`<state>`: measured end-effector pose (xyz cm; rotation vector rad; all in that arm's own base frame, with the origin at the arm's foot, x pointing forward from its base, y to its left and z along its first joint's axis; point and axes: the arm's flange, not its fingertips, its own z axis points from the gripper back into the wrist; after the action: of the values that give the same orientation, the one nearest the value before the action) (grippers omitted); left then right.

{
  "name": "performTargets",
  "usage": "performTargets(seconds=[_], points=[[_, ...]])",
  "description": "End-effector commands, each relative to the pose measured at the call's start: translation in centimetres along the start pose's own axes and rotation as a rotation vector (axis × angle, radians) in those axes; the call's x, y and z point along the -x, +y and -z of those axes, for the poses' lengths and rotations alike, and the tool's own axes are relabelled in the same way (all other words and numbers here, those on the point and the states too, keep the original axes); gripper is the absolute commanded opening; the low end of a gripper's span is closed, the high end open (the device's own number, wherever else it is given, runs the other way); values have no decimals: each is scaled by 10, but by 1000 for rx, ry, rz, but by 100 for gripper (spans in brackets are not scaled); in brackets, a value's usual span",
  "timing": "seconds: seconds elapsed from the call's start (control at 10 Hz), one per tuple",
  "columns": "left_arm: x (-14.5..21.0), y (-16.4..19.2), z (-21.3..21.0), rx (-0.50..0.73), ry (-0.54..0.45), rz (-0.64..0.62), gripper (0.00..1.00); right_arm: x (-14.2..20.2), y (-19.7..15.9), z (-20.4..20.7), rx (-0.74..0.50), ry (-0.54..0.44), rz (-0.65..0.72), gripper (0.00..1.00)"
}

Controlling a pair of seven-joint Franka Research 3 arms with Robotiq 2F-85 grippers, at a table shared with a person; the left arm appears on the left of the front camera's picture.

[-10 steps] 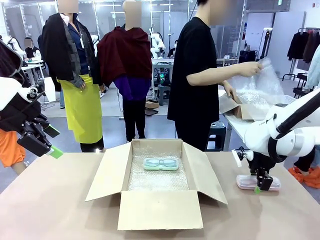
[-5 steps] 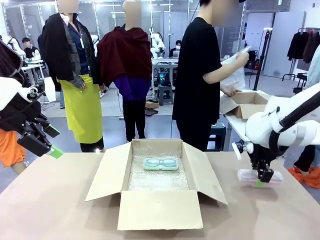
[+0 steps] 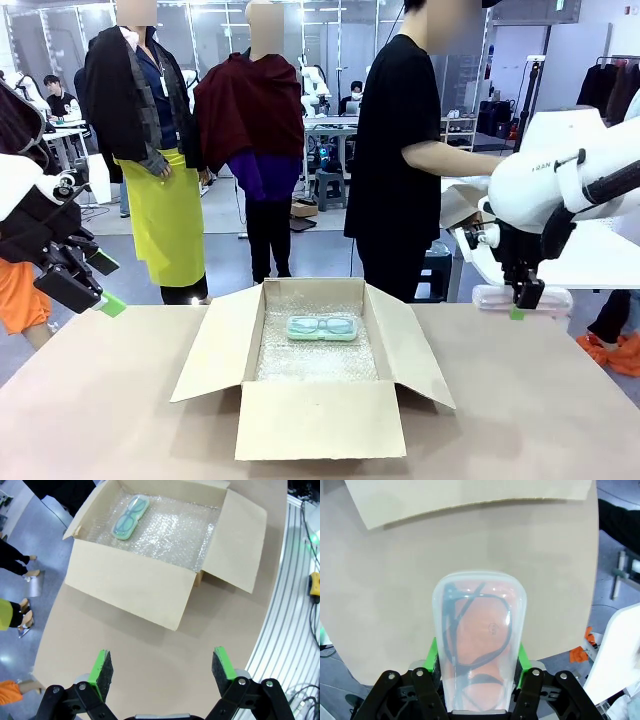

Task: Pack the glasses set securely to prepare it for shipping.
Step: Put the Glasses case from the right side of the table into the Package Box.

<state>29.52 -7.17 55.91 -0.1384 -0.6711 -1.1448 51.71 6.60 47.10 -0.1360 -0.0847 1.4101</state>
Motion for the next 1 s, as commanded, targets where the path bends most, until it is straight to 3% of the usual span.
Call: performTargets(seconds=[0.0,0.2,0.5,0.9], points=[[1,1,-1,2,-10,8,100,-26,1,-7,11,17,16,41],[1,1,-1,2,-10,8,100,-88,14,-25,-4,-19,-45,41],[1,1,-1,2,-10,8,100,-208,38,-31,-24,-4,-89,41],[1,1,-1,2,-10,8,100,-298,51,-17,-39,11,-88,41]])
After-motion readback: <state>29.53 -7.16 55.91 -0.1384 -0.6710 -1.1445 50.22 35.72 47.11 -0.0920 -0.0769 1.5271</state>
